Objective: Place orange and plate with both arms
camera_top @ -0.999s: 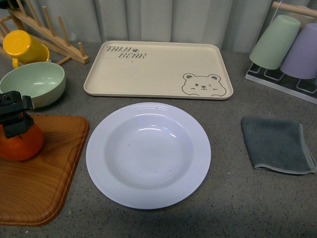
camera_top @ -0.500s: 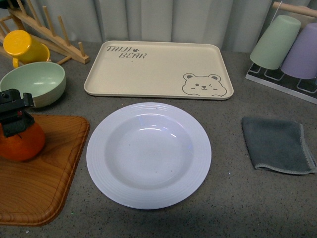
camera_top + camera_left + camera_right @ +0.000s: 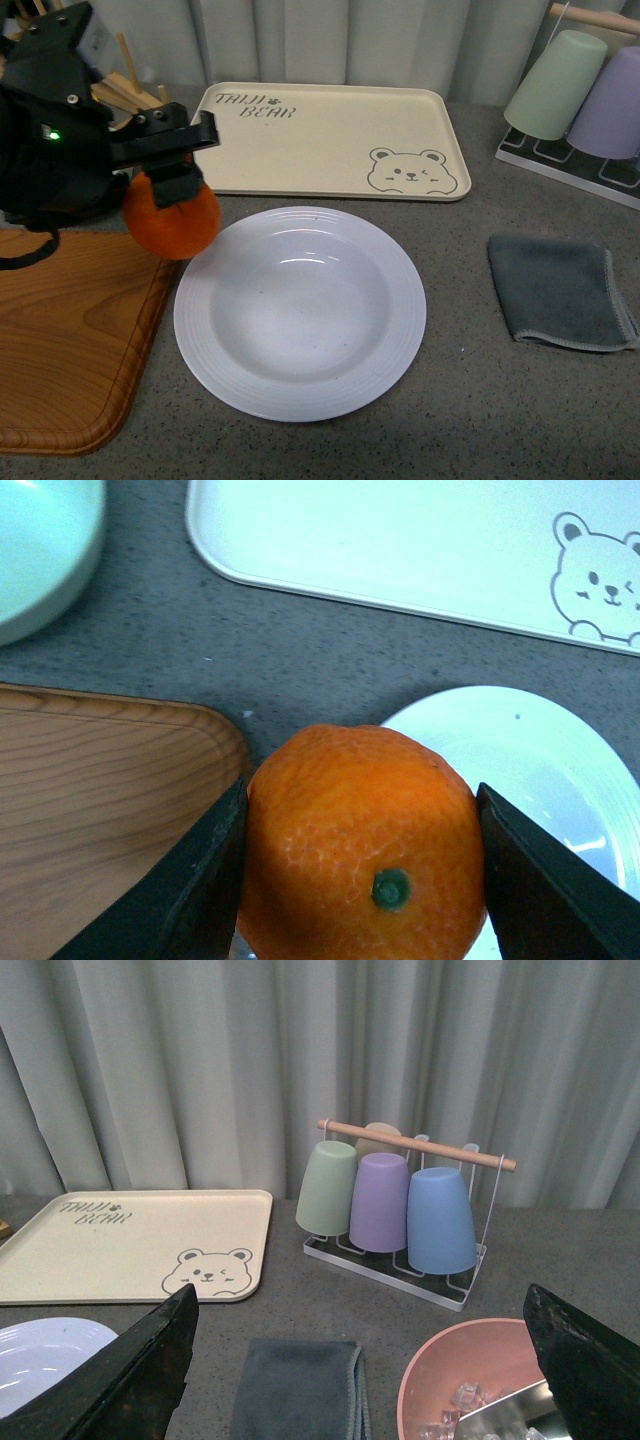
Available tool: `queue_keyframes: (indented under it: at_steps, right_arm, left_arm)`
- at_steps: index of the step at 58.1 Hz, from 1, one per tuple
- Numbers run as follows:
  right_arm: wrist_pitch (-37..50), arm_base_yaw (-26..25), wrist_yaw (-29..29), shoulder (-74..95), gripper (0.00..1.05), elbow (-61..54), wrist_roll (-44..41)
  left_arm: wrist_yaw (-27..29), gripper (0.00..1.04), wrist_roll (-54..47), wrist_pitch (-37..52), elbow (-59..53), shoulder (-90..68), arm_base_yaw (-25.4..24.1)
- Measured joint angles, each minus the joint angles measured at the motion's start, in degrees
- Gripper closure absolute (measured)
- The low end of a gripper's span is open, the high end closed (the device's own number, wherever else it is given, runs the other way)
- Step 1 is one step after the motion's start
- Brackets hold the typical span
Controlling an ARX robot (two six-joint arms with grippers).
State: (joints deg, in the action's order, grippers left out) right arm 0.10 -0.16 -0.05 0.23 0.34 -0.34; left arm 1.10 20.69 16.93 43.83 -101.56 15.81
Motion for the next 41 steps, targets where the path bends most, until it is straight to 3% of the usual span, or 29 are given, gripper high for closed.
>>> queue_keyframes:
  at_steps: [22,41]
  right_arm:
    - [0.0,0.0,0.0,0.0,0.09,0.0,0.0]
    - [0.0,0.0,0.0,0.0,0.09,0.0,0.0]
  left_arm:
    - [-0.68,0.46,2.32,-0.46,2.69,-3.8,8.9]
    - [-0.28,0.46,2.91,-0.22,4.13,-9.09,10.95]
